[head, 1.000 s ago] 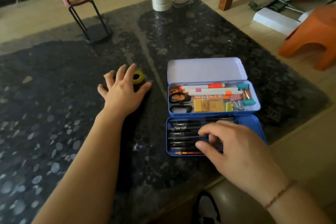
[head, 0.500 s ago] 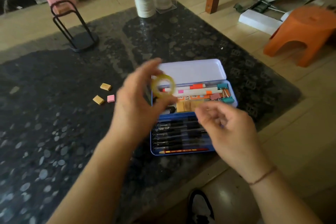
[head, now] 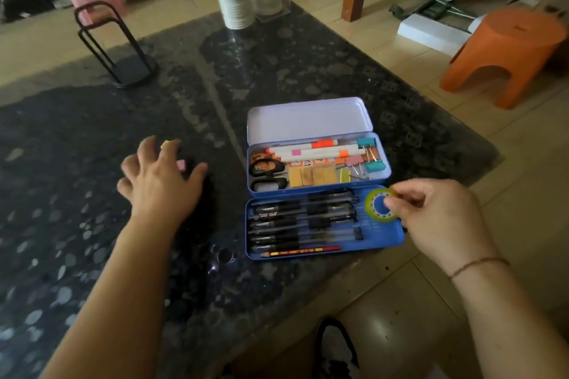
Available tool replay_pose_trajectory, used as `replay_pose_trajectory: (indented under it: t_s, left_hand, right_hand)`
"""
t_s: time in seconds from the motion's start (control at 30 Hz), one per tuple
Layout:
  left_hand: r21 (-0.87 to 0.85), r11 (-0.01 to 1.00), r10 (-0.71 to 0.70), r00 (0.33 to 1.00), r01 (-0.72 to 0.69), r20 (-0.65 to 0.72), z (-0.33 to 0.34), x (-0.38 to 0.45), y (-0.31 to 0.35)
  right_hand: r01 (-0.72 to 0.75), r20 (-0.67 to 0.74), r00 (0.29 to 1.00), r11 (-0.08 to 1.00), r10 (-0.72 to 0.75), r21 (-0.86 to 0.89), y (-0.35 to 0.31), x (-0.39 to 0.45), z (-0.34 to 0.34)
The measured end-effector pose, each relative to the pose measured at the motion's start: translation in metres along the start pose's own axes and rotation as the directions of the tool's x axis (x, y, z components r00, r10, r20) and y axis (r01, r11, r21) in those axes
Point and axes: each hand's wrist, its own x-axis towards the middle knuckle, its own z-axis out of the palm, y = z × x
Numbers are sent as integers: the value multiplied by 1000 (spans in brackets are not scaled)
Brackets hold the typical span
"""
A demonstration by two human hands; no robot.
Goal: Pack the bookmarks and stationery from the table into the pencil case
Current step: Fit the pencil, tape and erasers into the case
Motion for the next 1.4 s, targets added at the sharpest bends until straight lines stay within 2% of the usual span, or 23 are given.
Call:
replay_pose_trajectory:
  t_s: [0.13, 0.3, 0.43, 0.5, 0.6, 0.67, 0.83, 0.97, 1.1, 1.23, 1.33, 1.4]
  left_hand:
    - [34, 998, -59, 996, 57, 61, 8, 11, -18]
    - [0, 999, -33, 999, 33, -21, 9, 22, -17]
    - [-128, 990, 49, 995, -61, -92, 10, 22, -10]
    - [-170, 985, 20, 995, -36, -95, 7, 24, -9]
    - [2, 997, -75, 995, 75, -66, 3, 37, -17]
    - [72, 995, -60, 995, 66, -77, 5, 41, -22]
    - [53, 997, 59, 978, -50, -198, 12, 36, -16]
    - [78, 990, 129, 975, -117, -180, 11, 37, -19]
    - [-16, 983, 178, 971, -183, -158, 9, 29, -16]
    - [-25, 957, 284, 954, -288, -93, 8, -5, -12]
    - [-114, 915, 369, 917, -387, -149, -3, -31, -4]
    - [-159, 836, 485, 843, -525, -233, -17, -41, 19]
  right_hand:
    - [33, -91, 995, 994, -42, -103, -7, 1, 8]
    - [27, -99, 994, 987, -43, -157, -11, 2, 11]
    - [33, -133, 989, 984, -57, -176, -12, 2, 8]
    - [45, -179, 981, 987, -73, -154, -14, 1, 7]
    - [55, -180, 981, 991, -77, -126, -17, -1, 6]
    - [65, -168, 982, 991, -85, -121, -18, -2, 7]
    - [93, -186, 976, 987, -116, -128, -22, -2, 8]
    - [119, -183, 973, 984, -143, -134, -24, -4, 8]
    - [131, -191, 969, 983, -155, -132, -23, -5, 7]
    - [129, -168, 974, 984, -149, -127, -24, -6, 7]
    - [149, -167, 974, 987, -155, -53, -31, -9, 8]
    - [186, -111, 979, 973, -172, 133, -41, -15, 8]
